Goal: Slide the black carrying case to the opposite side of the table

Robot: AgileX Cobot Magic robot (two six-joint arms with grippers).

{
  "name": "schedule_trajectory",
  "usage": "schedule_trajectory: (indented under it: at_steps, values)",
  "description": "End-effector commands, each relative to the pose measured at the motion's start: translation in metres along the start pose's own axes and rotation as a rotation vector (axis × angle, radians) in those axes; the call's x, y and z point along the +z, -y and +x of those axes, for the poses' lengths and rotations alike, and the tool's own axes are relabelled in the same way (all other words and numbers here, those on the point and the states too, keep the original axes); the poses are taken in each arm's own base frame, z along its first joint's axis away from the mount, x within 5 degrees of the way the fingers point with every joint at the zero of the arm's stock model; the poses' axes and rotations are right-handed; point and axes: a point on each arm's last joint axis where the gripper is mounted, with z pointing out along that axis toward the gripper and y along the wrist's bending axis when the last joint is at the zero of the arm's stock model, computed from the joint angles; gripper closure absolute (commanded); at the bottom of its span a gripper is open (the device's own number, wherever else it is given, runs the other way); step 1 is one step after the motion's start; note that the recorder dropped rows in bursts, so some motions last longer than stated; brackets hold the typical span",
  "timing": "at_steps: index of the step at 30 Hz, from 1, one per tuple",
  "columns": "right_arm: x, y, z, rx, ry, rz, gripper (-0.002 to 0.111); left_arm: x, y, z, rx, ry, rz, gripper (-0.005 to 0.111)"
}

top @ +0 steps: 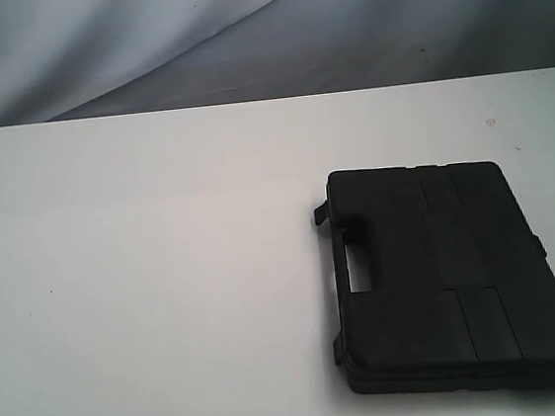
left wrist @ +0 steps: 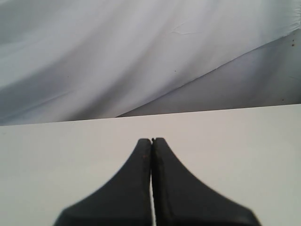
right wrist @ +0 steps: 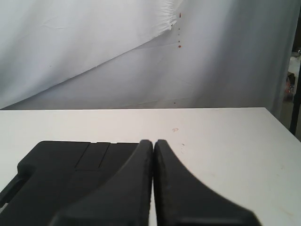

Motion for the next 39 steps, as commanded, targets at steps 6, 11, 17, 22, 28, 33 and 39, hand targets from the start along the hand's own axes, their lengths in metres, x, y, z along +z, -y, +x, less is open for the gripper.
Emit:
schedule_trajectory:
  at_steps: [6,11,17,22,28,33,39]
  values:
    - [0.0,0.001,-0.008,0.081,0.098,0.005,0.108,0.0,0.0,0.001,-0.003,0.001,-0.002,0.107]
    - [0.0,0.0,-0.007,0.143,0.086,-0.002,0.108,0.0,0.0,0.001,-0.005,0.001,-0.002,0.107]
    - [-0.006,-0.002,-0.025,0.27,0.082,-0.027,0.108,0.0,0.0,0.001,-0.005,0.001,-0.002,0.107]
    - [-0.005,-0.003,-0.051,0.291,0.047,-0.03,0.108,0.0,0.0,0.001,-0.005,0.001,-0.002,0.107]
    - [0.008,-0.005,-0.071,0.246,-0.151,-0.015,0.108,0.0,0.0,0.001,-0.003,0.001,-0.002,0.107]
    - [0.019,-0.009,-0.09,0.175,-0.35,-0.05,0.108,0.0,0.0,0.001,-0.003,0.001,-0.002,0.107]
    - [0.041,-0.018,-0.094,0.162,-0.575,-0.094,0.108,0.0,0.0,0.001,-0.005,0.001,-0.002,0.107]
